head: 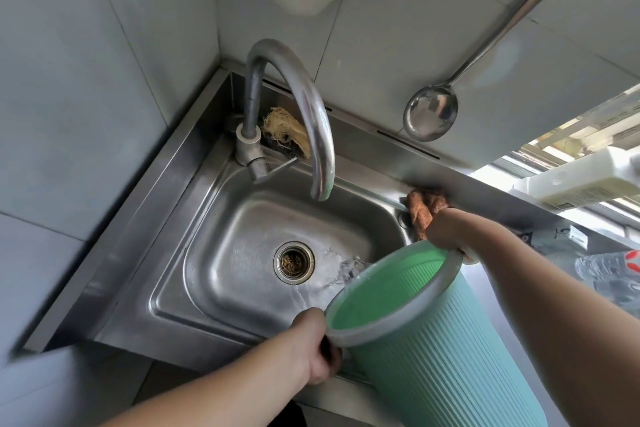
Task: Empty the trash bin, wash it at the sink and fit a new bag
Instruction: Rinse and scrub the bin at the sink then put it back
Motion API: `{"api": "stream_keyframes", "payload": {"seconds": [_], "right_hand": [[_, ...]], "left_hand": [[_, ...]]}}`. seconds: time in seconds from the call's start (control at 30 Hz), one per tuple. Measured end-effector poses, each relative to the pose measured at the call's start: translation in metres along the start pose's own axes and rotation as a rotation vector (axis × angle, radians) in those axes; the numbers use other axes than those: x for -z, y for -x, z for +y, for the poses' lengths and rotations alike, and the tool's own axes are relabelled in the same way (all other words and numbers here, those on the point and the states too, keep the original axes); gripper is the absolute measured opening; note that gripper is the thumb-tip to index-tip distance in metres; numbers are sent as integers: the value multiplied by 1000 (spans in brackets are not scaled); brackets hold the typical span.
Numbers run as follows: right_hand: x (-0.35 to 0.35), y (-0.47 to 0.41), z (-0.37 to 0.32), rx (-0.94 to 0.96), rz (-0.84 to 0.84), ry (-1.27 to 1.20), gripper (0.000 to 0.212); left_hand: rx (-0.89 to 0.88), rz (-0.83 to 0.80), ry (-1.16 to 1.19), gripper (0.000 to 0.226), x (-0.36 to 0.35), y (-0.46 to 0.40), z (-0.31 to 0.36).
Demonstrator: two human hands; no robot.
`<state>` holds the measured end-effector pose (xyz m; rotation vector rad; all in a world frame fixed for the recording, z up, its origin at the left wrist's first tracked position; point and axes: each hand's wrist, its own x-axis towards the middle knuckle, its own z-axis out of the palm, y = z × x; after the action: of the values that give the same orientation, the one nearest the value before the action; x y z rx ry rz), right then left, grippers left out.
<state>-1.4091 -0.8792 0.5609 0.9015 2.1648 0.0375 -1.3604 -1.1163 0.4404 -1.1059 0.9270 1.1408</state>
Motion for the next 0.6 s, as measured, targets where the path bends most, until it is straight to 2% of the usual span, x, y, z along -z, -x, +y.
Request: {"api": "stream_keyframes", "payload": {"seconds": [0.13, 0.27, 0.4, 0.5, 0.6], "right_hand": [[-5, -2, 3, 15, 3, -33, 66], [-8, -6, 9, 4, -91, -9, 45], [-7, -10, 3, 13, -48, 24, 61], [-3, -12, -4, -4, -54, 10, 57], [3, -17, -12, 27, -16, 135, 62]], "left_hand": [[7, 1, -15, 32, 3, -6, -2], [25, -4, -48, 32, 4, -8, -1], [62, -6, -109, 29, 4, -10, -2], [100, -16, -152, 24, 3, -13, -6], [123, -49, -204, 29, 2, -16, -9]]}}
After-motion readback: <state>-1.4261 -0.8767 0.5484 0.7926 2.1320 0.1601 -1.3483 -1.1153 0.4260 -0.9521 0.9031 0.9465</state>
